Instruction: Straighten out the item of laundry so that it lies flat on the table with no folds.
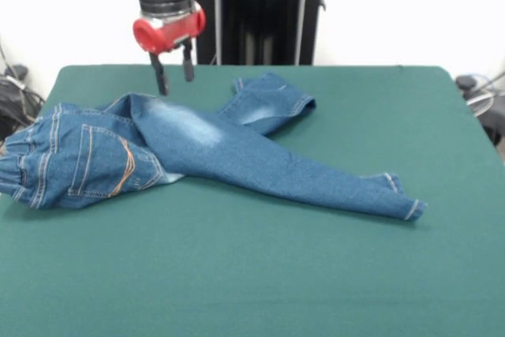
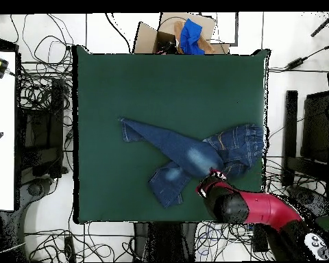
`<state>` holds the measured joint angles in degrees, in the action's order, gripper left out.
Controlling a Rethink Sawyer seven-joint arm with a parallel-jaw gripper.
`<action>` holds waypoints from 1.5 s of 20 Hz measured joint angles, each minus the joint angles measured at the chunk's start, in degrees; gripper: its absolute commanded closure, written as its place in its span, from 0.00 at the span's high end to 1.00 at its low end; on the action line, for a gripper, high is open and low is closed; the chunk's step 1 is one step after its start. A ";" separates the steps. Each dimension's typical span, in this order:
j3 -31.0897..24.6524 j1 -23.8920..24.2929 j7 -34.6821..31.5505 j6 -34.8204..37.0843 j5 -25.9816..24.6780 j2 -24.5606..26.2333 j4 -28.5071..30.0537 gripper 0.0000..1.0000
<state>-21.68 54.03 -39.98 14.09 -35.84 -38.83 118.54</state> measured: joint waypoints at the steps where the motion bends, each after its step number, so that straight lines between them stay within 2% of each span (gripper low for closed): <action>1: 0.02 0.11 0.00 0.00 -0.01 0.65 -0.03 1.00; 9: 0.02 -0.01 0.00 -0.01 0.01 6.52 -1.26 1.00; 21: 0.02 0.30 0.00 -0.01 0.01 8.31 -2.61 1.00; 30: 0.02 2.25 0.00 -1.32 0.02 11.08 -2.69 1.00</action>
<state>-21.67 56.27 -39.98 12.76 -35.81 -27.75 115.85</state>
